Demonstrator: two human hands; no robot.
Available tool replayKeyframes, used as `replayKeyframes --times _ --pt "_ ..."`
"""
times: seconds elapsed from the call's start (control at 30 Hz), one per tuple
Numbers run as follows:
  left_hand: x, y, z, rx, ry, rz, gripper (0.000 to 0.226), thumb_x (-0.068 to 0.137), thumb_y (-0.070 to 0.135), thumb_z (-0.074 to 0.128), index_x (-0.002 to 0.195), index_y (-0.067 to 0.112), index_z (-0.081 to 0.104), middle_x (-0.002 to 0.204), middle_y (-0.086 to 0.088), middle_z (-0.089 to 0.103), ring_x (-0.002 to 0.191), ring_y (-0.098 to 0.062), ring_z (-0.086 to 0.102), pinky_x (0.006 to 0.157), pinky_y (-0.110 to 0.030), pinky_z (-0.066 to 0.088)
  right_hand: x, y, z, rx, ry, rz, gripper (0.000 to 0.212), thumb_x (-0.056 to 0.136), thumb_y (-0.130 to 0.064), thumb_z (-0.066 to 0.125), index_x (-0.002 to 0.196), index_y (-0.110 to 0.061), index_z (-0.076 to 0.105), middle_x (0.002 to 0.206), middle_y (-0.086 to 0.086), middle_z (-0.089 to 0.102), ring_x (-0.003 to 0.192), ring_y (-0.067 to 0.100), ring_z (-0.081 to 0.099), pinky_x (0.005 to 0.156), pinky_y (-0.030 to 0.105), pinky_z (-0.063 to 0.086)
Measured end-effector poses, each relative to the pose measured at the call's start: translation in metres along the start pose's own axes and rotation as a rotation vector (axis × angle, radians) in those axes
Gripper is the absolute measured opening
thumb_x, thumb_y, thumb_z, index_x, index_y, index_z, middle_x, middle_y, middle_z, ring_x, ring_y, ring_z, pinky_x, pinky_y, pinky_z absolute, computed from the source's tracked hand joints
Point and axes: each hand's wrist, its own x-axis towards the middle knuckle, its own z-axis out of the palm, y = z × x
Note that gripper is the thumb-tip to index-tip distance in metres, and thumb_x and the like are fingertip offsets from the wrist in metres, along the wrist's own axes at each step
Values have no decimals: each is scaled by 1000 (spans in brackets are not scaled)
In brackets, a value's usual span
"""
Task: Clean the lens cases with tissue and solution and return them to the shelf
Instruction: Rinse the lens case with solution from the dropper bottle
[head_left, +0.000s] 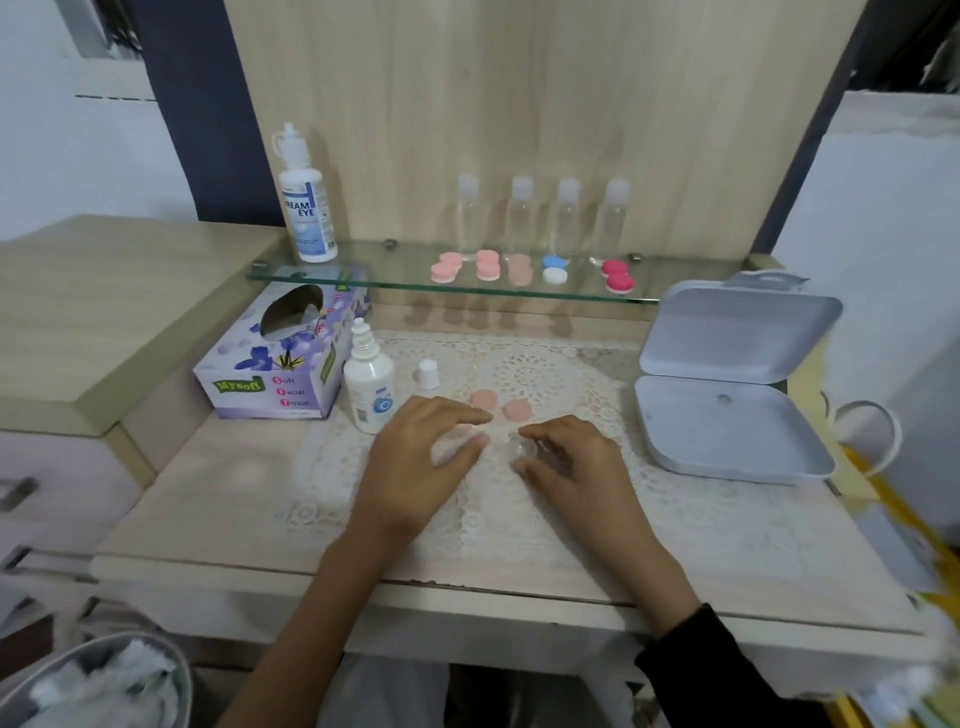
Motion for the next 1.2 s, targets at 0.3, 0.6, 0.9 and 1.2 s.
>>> replayKeyframes --times 0.3,0.6,0.9,1.2 --pt "5 -7 -27 -128 447 -194 76 81 11 73 145 15 32 147 -4 31 136 -11 31 111 -35 33 -2 -1 1 38 20 19 39 81 -18 75 118 -13 66 109 -3 61 102 11 54 87 14 38" --pt "7 -41 -31 -278 138 -503 57 82 17 71 132 25 43 125 4 56 116 -17 54 97 -35 46 -1 3 4 -6 15 30 31 84 -23 73 112 -11 70 113 -5 59 108 9 51 87 4 32" --pt "22 -39 -62 315 -324 29 61 77 40 69 131 19 52 110 5 51 98 -14 50 75 -14 34 -3 2 5 -31 23 11 29 85 -23 72 111 -12 69 111 -6 58 106 8 51 86 4 30" --pt "24 -41 -64 452 -424 178 62 69 16 82 127 14 58 112 -2 54 98 -19 49 79 -29 36 -3 2 5 -29 30 16 26 84 -23 72 108 -12 69 109 -6 58 102 7 50 83 2 29"
